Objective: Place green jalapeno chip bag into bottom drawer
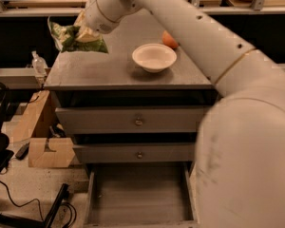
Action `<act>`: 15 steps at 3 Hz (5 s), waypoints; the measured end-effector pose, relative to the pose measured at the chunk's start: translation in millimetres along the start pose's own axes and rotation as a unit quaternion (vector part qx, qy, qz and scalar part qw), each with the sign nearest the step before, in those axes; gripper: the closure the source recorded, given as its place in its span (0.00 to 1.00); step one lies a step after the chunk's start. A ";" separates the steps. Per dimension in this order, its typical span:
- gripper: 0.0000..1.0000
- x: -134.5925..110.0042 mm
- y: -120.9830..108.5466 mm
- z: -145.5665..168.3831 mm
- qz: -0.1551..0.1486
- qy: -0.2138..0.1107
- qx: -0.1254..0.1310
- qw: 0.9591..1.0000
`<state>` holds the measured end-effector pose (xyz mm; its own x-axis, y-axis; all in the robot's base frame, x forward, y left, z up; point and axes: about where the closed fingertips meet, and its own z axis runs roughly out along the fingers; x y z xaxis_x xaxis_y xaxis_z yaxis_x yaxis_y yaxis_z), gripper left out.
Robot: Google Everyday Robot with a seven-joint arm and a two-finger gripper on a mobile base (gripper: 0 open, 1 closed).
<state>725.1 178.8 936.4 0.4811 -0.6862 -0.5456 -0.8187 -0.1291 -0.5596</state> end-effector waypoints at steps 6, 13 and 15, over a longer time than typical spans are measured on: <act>1.00 43.5 291.4 -66.4 0.224 -0.039 0.034 0.973; 1.00 227.3 457.8 65.2 0.242 -0.137 0.007 0.960; 1.00 269.1 481.7 134.4 0.281 -0.152 -0.027 0.947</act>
Offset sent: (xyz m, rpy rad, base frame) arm -0.2010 -0.0595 -0.0476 0.0186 0.0709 -0.1932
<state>502.3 28.2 436.2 0.0248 -0.4202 -0.9071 -0.9833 0.1532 -0.0979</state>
